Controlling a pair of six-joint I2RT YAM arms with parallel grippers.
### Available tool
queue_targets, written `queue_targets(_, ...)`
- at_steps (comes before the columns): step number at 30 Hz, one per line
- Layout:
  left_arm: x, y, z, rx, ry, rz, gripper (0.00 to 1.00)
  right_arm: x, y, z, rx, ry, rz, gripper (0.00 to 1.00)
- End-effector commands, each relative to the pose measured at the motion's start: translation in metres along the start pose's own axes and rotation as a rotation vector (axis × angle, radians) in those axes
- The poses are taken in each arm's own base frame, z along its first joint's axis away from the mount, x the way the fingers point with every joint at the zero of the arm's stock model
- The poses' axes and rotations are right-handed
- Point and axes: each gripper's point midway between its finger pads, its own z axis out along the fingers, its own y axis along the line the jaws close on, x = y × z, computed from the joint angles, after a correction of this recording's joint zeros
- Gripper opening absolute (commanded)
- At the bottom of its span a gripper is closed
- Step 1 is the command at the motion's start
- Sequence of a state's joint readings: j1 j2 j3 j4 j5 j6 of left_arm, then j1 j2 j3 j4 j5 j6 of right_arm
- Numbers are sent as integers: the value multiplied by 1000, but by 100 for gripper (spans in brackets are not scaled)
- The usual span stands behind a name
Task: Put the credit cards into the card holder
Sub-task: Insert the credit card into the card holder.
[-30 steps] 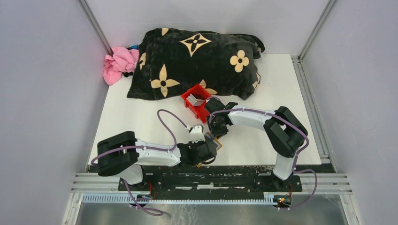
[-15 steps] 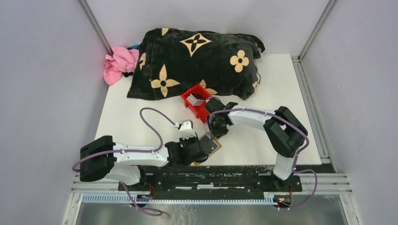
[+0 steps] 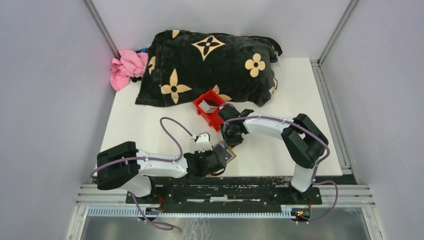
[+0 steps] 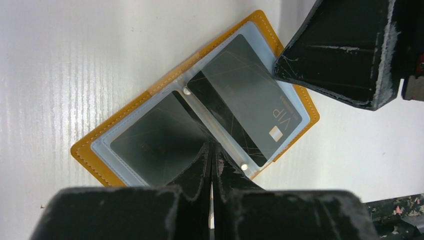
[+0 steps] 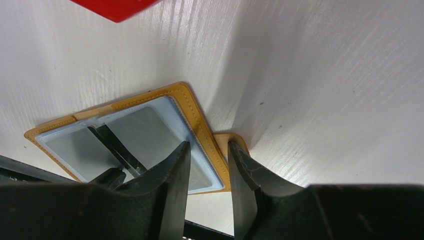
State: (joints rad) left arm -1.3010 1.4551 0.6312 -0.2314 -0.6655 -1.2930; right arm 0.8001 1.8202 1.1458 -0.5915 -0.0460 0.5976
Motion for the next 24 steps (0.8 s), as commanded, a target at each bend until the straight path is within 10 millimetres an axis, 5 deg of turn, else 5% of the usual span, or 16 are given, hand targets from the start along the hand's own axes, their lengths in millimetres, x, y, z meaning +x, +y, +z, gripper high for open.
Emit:
queue_targets(1, -3, -14, 0, 30, -3, 28, 3, 3, -5, -9, 18, -13, 0, 40)
queue_targets(24, 1, -5, 10, -45, -4, 81, 3, -10, -14, -22, 59, -71, -9, 40)
